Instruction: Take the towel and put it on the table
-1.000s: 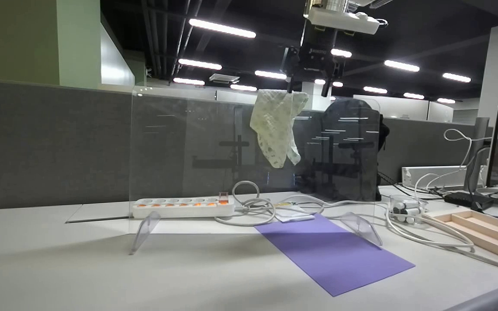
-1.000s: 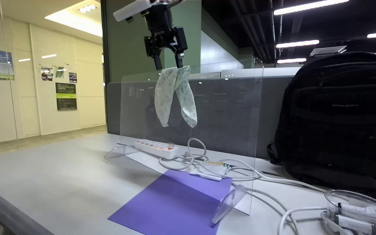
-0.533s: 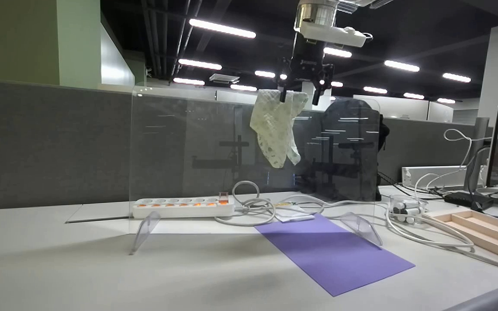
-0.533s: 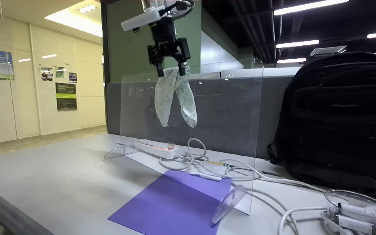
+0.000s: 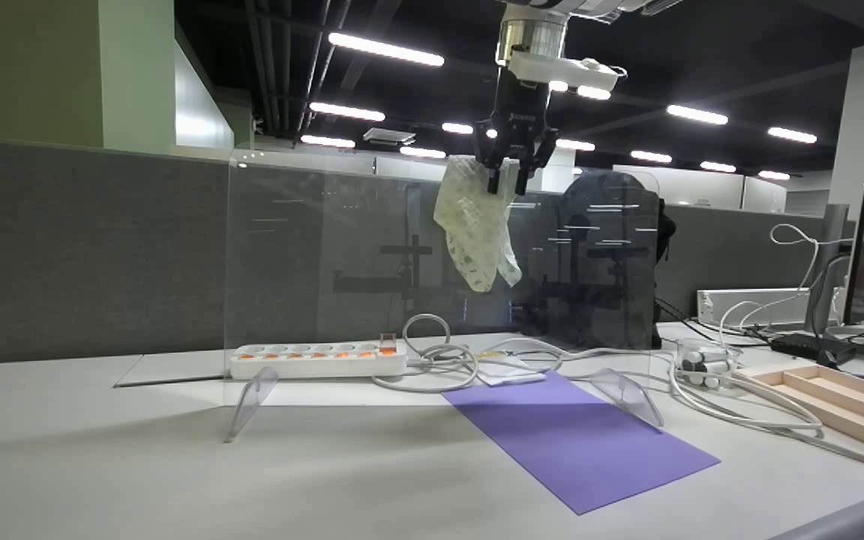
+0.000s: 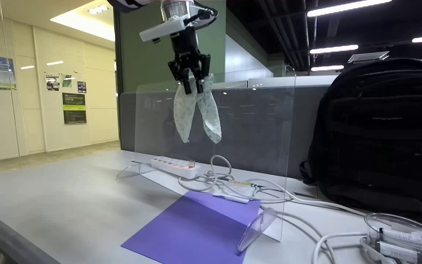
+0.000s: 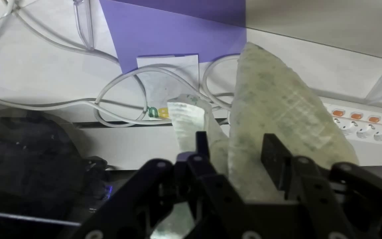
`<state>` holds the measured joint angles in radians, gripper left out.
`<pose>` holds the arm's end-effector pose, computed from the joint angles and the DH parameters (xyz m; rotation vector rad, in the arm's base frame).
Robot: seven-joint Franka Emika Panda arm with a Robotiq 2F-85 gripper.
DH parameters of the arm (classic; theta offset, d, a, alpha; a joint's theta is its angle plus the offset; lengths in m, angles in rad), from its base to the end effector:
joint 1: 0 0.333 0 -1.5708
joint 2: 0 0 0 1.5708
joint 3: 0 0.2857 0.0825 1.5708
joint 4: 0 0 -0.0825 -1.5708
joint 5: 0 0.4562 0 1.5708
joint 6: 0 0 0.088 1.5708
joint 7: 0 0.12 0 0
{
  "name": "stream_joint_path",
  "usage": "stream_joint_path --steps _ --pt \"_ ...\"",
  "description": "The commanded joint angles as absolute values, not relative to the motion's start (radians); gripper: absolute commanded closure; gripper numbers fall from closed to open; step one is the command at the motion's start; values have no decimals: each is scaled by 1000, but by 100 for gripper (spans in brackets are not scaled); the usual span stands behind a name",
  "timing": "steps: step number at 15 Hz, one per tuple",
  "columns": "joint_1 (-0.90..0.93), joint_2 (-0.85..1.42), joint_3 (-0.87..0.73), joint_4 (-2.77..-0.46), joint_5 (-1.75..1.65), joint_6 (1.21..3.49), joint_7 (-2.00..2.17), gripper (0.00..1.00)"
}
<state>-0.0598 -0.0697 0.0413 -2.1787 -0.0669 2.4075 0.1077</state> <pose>0.6157 -0.0123 0.3719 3.0628 -0.1271 0.4640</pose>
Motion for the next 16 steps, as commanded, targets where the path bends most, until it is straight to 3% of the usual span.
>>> stream_joint_path --steps 1,3,4,16 --pt "-36 -62 31 -2155 -98 2401 101 83" --pt "-31 -64 30 -2158 -102 2403 96 97" --pt "-29 -65 29 -2160 -100 2403 93 99" --pt "26 -91 48 -2244 15 2346 -16 100"
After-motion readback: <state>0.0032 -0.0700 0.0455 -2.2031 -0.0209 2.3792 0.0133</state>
